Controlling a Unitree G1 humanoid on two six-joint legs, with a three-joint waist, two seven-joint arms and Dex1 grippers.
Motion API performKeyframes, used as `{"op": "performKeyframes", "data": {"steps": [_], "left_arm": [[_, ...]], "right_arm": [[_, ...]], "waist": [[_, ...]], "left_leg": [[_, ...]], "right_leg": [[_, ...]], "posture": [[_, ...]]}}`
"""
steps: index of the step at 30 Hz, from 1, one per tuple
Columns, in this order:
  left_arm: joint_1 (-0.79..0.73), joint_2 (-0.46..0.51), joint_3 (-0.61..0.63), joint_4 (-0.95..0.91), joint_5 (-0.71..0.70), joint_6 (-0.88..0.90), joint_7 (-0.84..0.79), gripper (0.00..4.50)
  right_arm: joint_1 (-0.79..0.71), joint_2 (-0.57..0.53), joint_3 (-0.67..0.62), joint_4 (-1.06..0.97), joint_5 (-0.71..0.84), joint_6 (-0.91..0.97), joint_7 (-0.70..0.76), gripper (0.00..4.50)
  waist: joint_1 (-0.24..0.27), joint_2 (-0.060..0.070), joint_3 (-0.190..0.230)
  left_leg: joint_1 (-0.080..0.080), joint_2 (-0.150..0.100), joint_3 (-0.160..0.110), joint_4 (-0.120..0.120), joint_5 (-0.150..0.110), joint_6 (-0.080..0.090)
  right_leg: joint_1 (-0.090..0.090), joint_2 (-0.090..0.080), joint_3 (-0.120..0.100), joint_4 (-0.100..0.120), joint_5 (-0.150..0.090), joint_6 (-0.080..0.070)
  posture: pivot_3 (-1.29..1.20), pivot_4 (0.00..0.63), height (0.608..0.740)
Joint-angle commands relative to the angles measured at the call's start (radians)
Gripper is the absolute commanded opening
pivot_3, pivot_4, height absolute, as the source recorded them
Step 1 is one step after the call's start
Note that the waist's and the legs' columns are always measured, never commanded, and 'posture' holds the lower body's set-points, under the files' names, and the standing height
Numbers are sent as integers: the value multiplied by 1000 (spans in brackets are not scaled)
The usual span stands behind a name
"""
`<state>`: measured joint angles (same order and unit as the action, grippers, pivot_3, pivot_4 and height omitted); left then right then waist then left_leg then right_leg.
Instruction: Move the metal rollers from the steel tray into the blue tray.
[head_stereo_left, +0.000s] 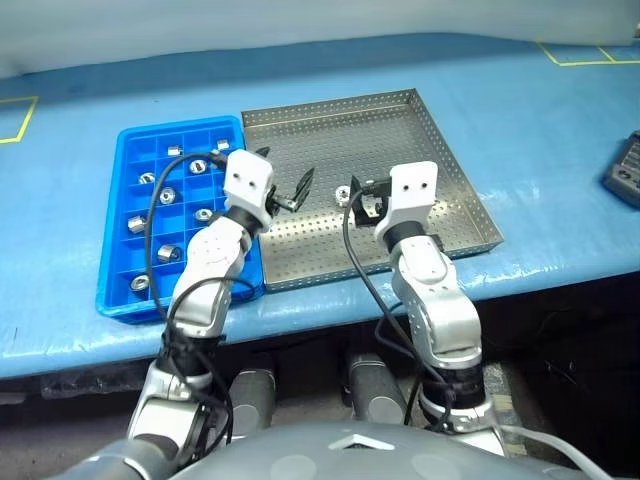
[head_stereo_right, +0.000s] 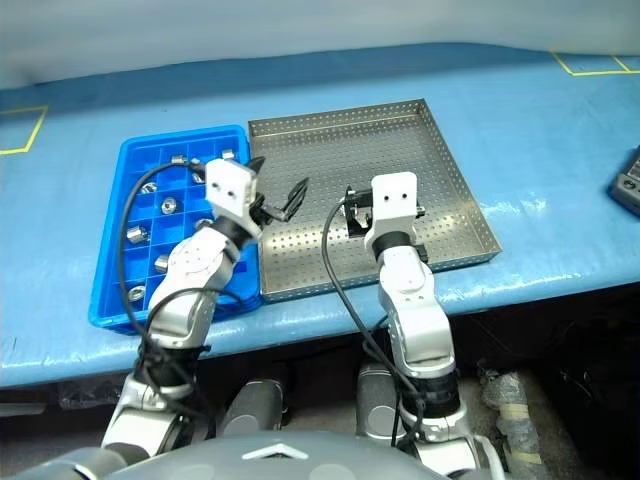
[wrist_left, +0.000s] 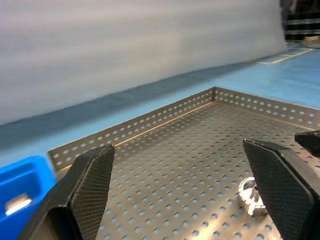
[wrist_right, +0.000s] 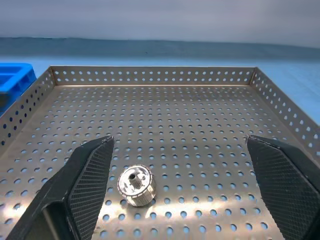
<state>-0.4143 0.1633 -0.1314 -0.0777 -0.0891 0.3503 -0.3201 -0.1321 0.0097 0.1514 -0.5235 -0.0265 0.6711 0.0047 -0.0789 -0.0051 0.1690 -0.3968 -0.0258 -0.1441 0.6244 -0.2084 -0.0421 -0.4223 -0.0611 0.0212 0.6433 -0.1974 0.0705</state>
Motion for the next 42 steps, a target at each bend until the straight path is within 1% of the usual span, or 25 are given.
{"op": "performKeyframes", "data": {"steps": [1, 6, 9, 13, 20, 23, 25, 28, 30, 33, 36, 39, 42], "left_arm": [[-106, 30, -42, 122, 11, 14, -98, 4500], [-230, 26, -68, 339, -12, 33, -224, 4500], [-293, 15, -100, 470, 27, 12, -250, 4500], [-372, -33, -125, 671, 74, -45, -240, 4500], [-473, -112, -103, 941, 127, -96, -152, 4500], [-502, -129, -80, 999, 132, -113, -115, 3892], [-510, -131, -67, 1004, 131, -114, -101, 3218], [-502, -115, -47, 974, 131, -105, -88, 2229], [-477, -97, -21, 902, 111, -82, -81, 1696], [-410, -67, 21, 724, 85, -43, -72, 1711], [-307, -47, 97, 470, 50, 7, -10, 1711], [-198, -38, 166, 213, 23, 62, 51, 1711], [-86, -18, 202, -8, 20, 130, 92, 1711]], "right_arm": [[41, -30, 6, -119, 47, 32, 63, 4463], [83, -68, -1, -144, 44, 50, 69, 4463], [85, -69, 3, -144, 47, 55, 62, 4463], [84, -59, 22, -129, 47, 48, 55, 4463], [84, -48, 47, -115, 39, 37, 49, 4463], [88, -46, 49, -113, 36, 35, 45, 4500], [92, -47, 49, -113, 34, 33, 44, 4500], [93, -44, 46, -107, 36, 32, 45, 4500], [82, -45, 50, -95, 37, 32, 50, 4500], [61, -42, 60, -73, 42, 32, 61, 4500], [36, -43, 81, -43, 44, 28, 78, 4500], [13, -42, 103, -14, 51, 23, 99, 4500], [-7, -47, 127, 14, 55, 18, 126, 4500]], "waist": [[-16, 0, 0], [-51, 0, 0], [-59, 0, 0], [-64, 0, 0], [-72, -1, 1], [-75, -1, 1], [-83, -1, 1], [-94, -1, 1], [-98, -1, 1], [-98, -1, 1], [-90, -1, 1], [-68, -1, 1], [-35, -1, 1]], "left_leg": [[0, 0, 1, 0, 0, 0], [0, 0, 1, 1, 0, 0], [0, 0, 1, 1, 0, 0], [0, 0, 1, 1, 0, 0], [-1, 0, 1, 1, 0, 1], [-1, 0, 1, 2, 0, 1], [-1, 0, 1, 2, 0, 1], [-1, 0, 1, 2, 0, 1], [-1, 0, 1, 2, 0, 1], [-1, 0, 2, 1, 0, 1], [-1, 0, 2, 1, 0, 1], [-1, 0, 2, 0, 0, 1], [-1, 0, 2, 0, 0, 1]], "right_leg": [[0, 0, 1, 0, 0, 0], [0, 0, 1, 0, 0, 1], [0, 0, 1, 0, 1, 1], [0, 0, 1, 0, 1, 2], [0, 0, 2, -1, 2, 3], [0, 0, 2, -1, 2, 4], [0, 0, 2, -1, 2, 5], [0, 0, 2, -1, 2, 5], [0, 0, 2, 0, 2, 5], [-2, 0, 2, 0, 2, 5], [-3, 0, 3, 1, 3, 5], [-3, 0, 4, 0, 3, 4], [-3, 0, 5, 0, 3, 4]], "posture": [[-181, 150, 740], [-203, 150, 740], [-203, 150, 740], [-212, 150, 740], [-236, 150, 740], [-242, 150, 740], [-242, 150, 740], [-227, 150, 740], [-192, 150, 740], [-153, 150, 740], [-100, 150, 740], [-78, 150, 740], [-19, 150, 740]]}}
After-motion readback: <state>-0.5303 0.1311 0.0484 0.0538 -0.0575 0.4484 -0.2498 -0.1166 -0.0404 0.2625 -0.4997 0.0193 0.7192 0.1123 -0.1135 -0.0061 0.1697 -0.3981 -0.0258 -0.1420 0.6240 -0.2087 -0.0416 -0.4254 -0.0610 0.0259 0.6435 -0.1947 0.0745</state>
